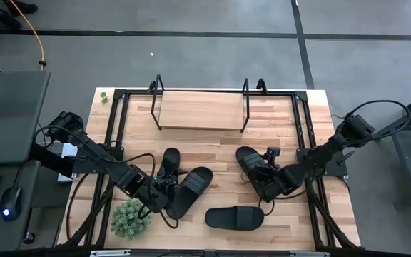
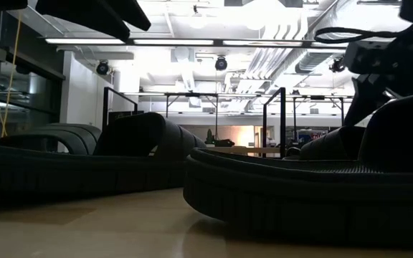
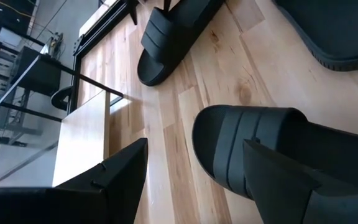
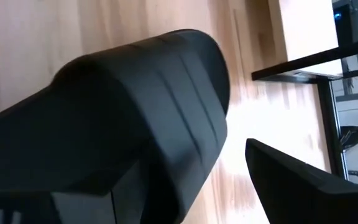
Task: Pick and place slides into the shelf
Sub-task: Put the top right black slipper on the shelf
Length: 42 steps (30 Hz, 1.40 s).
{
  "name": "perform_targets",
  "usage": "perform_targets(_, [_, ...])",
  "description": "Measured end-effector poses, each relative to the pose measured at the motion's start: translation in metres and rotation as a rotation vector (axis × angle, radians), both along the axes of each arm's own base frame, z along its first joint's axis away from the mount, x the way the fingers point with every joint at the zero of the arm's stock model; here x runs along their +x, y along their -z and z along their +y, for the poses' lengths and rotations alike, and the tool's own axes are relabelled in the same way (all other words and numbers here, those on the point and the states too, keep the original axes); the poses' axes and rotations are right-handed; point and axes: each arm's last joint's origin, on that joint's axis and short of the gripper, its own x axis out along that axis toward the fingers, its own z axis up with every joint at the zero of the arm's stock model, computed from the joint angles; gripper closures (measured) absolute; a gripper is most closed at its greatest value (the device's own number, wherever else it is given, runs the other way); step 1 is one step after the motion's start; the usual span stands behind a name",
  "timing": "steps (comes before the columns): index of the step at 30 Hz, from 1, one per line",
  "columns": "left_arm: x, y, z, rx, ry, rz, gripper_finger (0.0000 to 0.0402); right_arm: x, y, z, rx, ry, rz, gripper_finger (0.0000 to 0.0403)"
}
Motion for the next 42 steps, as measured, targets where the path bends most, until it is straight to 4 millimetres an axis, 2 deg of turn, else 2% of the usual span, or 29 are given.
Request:
perform_targets(9, [0.000, 0.000, 0.000, -0.001, 0.001, -0.001, 0.0156, 0.012, -0.001, -0.007, -0.006, -0.020, -0.022, 0.0155])
perform_targets(19, [0.000, 0.000, 0.000, -0.001, 0.001, -0.002, 0.0156, 0.015, -0.001, -0.013, -0.008, 0.031, -0.056, 0.0160])
perform_targets(24, [0.000, 0.000, 0.000, -0.001, 0.000, -0.002, 0.0156, 0.015, 0.000, -0.012, 0.019, 0.031, -0.045, 0.0212])
perform_targets(34, [0.000, 0.000, 0.000, -0.001, 0.001, -0.002, 0.0156, 0.015, 0.000, -0.011, 0.071, 0.060, -0.051, 0.0388])
perform_targets(42, [0.000, -0.001, 0.001, 0.024, -0.021, -0.016, 0.0156, 0.015, 0.000, -0.011, 0.080, 0.059, -0.051, 0.0398])
